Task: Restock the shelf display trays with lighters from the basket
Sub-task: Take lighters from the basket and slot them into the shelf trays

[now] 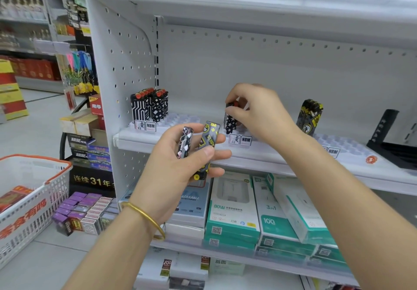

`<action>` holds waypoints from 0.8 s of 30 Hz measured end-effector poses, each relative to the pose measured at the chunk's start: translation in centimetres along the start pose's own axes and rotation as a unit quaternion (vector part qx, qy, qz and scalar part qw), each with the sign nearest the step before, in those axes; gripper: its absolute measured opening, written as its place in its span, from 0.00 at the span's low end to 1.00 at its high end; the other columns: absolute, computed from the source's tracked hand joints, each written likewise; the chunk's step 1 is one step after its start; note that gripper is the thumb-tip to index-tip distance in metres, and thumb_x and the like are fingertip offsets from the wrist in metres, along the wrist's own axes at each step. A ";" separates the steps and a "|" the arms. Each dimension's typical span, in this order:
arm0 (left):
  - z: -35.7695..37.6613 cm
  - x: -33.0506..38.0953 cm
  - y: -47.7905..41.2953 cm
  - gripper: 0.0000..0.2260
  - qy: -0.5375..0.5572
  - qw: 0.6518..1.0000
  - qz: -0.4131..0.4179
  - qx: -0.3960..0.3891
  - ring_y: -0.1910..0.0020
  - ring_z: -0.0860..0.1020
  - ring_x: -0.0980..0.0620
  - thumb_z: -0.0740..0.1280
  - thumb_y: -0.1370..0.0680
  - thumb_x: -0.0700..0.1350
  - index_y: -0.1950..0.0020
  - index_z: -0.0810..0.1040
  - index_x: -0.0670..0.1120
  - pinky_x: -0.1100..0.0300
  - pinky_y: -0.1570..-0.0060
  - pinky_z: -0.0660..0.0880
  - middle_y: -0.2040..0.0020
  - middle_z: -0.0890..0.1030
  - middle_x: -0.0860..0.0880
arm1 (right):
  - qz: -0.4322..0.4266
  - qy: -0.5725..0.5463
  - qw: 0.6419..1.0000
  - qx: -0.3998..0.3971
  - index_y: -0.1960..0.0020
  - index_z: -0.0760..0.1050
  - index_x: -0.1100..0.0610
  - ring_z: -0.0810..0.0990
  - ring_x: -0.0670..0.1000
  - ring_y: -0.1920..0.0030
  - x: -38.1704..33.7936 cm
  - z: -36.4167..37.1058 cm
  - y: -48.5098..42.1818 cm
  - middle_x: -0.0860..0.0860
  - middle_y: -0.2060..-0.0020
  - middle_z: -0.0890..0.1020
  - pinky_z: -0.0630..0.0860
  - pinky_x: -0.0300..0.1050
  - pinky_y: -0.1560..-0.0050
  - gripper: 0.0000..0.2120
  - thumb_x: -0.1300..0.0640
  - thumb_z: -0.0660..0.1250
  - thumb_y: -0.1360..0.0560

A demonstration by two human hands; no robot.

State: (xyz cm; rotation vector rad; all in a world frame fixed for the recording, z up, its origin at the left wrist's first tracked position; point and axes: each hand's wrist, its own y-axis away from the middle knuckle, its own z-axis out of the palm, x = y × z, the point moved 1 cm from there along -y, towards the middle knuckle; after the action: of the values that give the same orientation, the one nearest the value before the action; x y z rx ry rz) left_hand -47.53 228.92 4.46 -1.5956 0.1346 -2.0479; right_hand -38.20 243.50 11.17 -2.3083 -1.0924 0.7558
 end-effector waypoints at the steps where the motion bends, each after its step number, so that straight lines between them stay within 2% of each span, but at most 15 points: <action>1: 0.1 0.0 0.1 0.11 0.004 1.000 -0.006 -0.005 0.56 0.84 0.45 0.62 0.24 0.32 0.44 0.71 0.43 0.59 0.67 0.79 0.50 0.84 0.45 | 0.007 0.014 1.000 0.012 0.47 0.78 0.50 0.76 0.55 0.56 -0.1 -0.4 0.3 0.54 0.53 0.77 0.74 0.47 0.50 0.09 0.55 0.66 0.26; 3: 0.1 0.0 0.2 0.10 0.002 1.000 -0.014 -0.018 0.58 0.84 0.45 0.63 0.25 0.34 0.45 0.72 0.43 0.58 0.68 0.79 0.50 0.84 0.46 | 0.010 0.029 0.997 0.065 0.43 0.78 0.47 0.76 0.53 0.55 -0.7 -1.6 1.3 0.52 0.53 0.77 0.74 0.48 0.50 0.12 0.54 0.65 0.25; 4: 0.2 0.1 0.2 0.10 -0.006 1.000 -0.012 -0.023 0.59 0.84 0.46 0.64 0.26 0.35 0.46 0.73 0.44 0.59 0.69 0.78 0.51 0.84 0.46 | 0.003 -0.001 0.997 0.075 0.43 0.78 0.48 0.76 0.51 0.57 -1.3 -2.3 2.1 0.51 0.55 0.77 0.73 0.46 0.51 0.11 0.54 0.65 0.25; 5: 0.3 0.1 0.2 0.11 -0.018 1.000 -0.007 -0.025 0.60 0.84 0.47 0.65 0.28 0.37 0.47 0.75 0.45 0.60 0.70 0.78 0.52 0.84 0.47 | 0.000 -0.065 0.997 0.052 0.45 0.79 0.50 0.76 0.49 0.60 -1.8 -3.0 2.9 0.51 0.57 0.79 0.74 0.44 0.54 0.09 0.55 0.65 0.24; 6: 0.3 0.1 0.2 0.11 -0.032 0.999 0.000 -0.024 0.60 0.84 0.47 0.66 0.30 0.38 0.48 0.76 0.46 0.61 0.70 0.77 0.53 0.84 0.48 | 0.006 -0.152 0.988 -0.007 0.47 0.80 0.52 0.76 0.47 0.62 -2.5 -3.5 3.8 0.51 0.60 0.80 0.75 0.45 0.58 0.08 0.56 0.66 0.25; 8: 0.7 0.0 0.3 0.12 -0.055 0.998 0.006 -0.023 0.62 0.83 0.47 0.68 0.32 0.39 0.49 0.77 0.47 0.61 0.71 0.76 0.56 0.83 0.49 | 0.024 -0.270 0.954 -0.130 0.51 0.81 0.56 0.77 0.46 0.66 -3.2 -4.0 5.4 0.52 0.65 0.81 0.77 0.44 0.66 0.05 0.60 0.67 0.26; 10: 1.1 -0.2 0.4 0.12 -0.057 0.998 -0.002 -0.014 0.62 0.83 0.46 0.69 0.31 0.35 0.49 0.77 0.44 0.62 0.72 0.75 0.56 0.81 0.46 | 0.040 -0.308 0.938 -0.157 0.54 0.81 0.58 0.78 0.46 0.67 -2.5 -4.1 6.7 0.52 0.68 0.81 0.77 0.41 0.67 0.04 0.64 0.69 0.28; 12: 1.9 -0.1 0.4 0.12 -0.051 0.999 -0.018 -0.005 0.61 0.84 0.46 0.68 0.29 0.30 0.49 0.75 0.42 0.63 0.72 0.75 0.55 0.79 0.44 | 0.078 -0.337 0.929 -0.134 0.57 0.80 0.59 0.80 0.46 0.68 -1.1 -4.7 7.7 0.55 0.67 0.82 0.77 0.41 0.67 0.04 0.66 0.70 0.29; 14: 3.5 0.2 0.1 0.12 -0.075 0.997 -0.021 -0.006 0.65 0.84 0.49 0.67 0.28 0.29 0.50 0.74 0.42 0.64 0.74 0.75 0.55 0.78 0.43 | 0.103 -0.339 0.927 -0.123 0.59 0.79 0.58 0.80 0.45 0.66 0.6 -5.7 8.8 0.57 0.64 0.83 0.78 0.40 0.66 0.05 0.66 0.71 0.30; 18: 8.0 0.7 -1.7 0.12 -0.177 0.983 0.017 -0.054 0.71 0.82 0.52 0.69 0.27 0.32 0.50 0.71 0.43 0.65 0.79 0.70 0.56 0.81 0.38 | 0.064 -0.267 0.957 -0.099 0.58 0.78 0.55 0.77 0.38 0.66 2.8 -8.5 9.6 0.45 0.65 0.82 0.72 0.29 0.63 0.07 0.64 0.74 0.32; 21: 10.9 0.9 -3.7 0.13 -0.203 0.975 0.051 -0.070 0.65 0.83 0.48 0.70 0.27 0.33 0.52 0.70 0.47 0.60 0.77 0.73 0.58 0.81 0.40 | 0.046 -0.236 0.969 -0.063 0.54 0.79 0.54 0.77 0.41 0.65 4.2 -10.8 9.4 0.50 0.63 0.82 0.73 0.32 0.64 0.09 0.65 0.72 0.31; 24: 12.2 0.3 -5.9 0.12 -0.264 0.960 0.078 -0.039 0.59 0.83 0.43 0.67 0.26 0.34 0.54 0.70 0.50 0.50 0.69 0.78 0.57 0.81 0.47 | 0.087 -0.239 0.967 -0.009 0.43 0.77 0.51 0.74 0.43 0.67 6.9 -11.9 8.3 0.49 0.61 0.77 0.75 0.35 0.65 0.18 0.67 0.69 0.28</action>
State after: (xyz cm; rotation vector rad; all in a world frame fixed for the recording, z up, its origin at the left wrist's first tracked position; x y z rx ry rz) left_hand -38.38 236.77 10.64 -2.0507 0.1405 -1.4549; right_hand -22.26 242.11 12.89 -2.3183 -1.0959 1.4310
